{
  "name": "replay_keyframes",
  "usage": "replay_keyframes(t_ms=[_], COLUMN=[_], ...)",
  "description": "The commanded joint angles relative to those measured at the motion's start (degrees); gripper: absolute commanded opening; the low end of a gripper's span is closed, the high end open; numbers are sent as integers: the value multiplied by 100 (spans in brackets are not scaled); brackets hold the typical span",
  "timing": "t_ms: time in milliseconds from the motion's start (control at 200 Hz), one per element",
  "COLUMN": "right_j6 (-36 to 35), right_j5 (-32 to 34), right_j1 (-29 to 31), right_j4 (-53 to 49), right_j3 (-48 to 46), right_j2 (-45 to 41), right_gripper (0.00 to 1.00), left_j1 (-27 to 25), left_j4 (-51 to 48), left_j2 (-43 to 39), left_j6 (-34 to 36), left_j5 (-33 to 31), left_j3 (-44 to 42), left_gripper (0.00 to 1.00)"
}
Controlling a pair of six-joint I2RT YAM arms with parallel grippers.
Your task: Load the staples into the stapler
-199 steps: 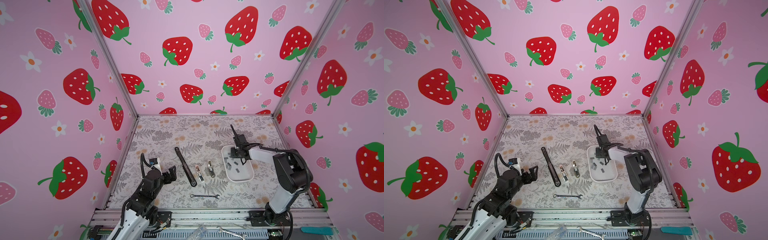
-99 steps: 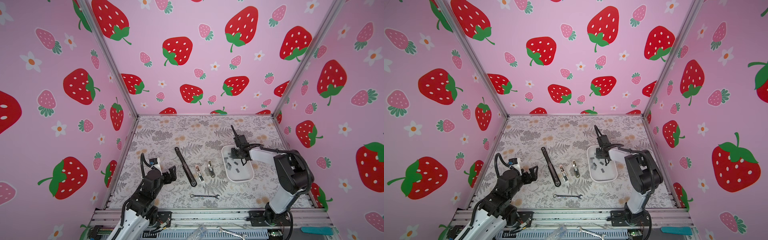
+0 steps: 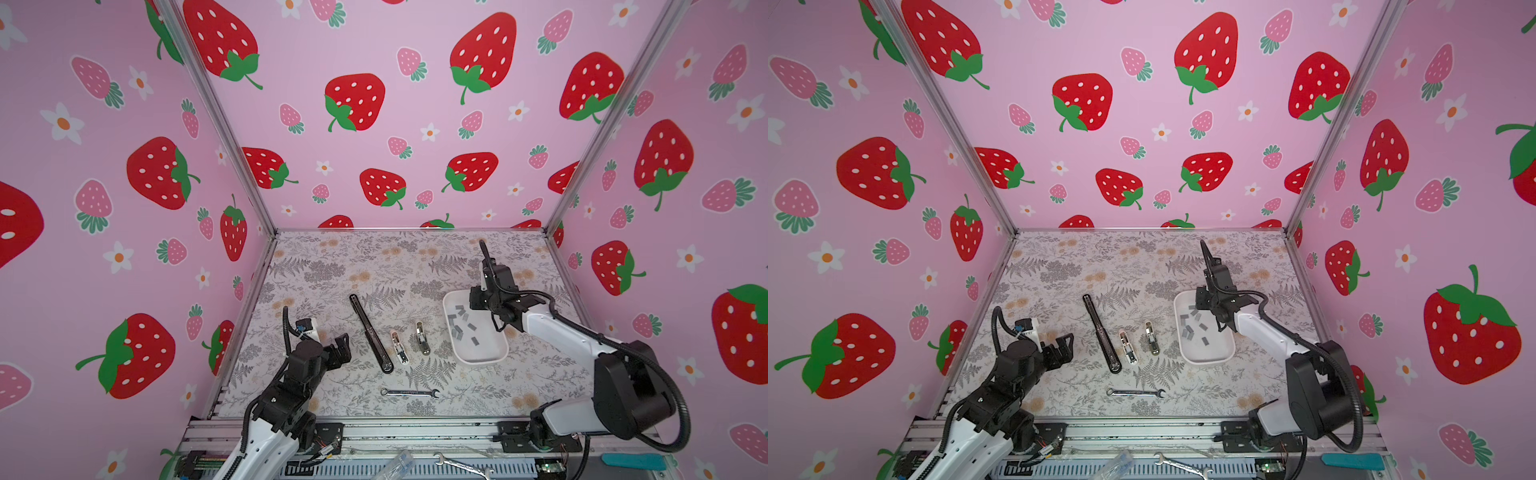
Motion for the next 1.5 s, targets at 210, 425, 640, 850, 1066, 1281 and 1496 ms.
replay_keyframes(t_ms=[210, 425, 640, 850, 1066, 1281, 1496], right_j6=[735, 741, 681, 686, 787, 906, 932], right_j5=[149, 710, 1113, 1026, 1321, 1491, 1581], right_j1=[1177, 2468, 3369, 4032, 4591, 4776, 4810], right_j4=[116, 1165, 1763, 2593, 2937, 3017, 3093], right_j3=[-544, -954, -1095, -1167, -838, -428, -208], right_j2=[-1462, -1690, -1137, -194, 737, 1360, 1653], right_gripper=[11, 11, 10, 8, 7, 7, 7], left_j1=[-18, -13, -11, -15, -13, -13, -16], left_j4=[-528, -613, -465, -435, -396, -369, -369], left_j2=[-709, -806, -794, -804, -832, -785, -800], left_j6=[-558, -578, -466, -394, -357, -358, -343], left_j5=[-222, -21, 208, 254, 322, 368, 385], left_j3=[-113, -144, -169, -174, -197, -194, -201], left_gripper=[99, 99, 99, 99, 99, 99, 99])
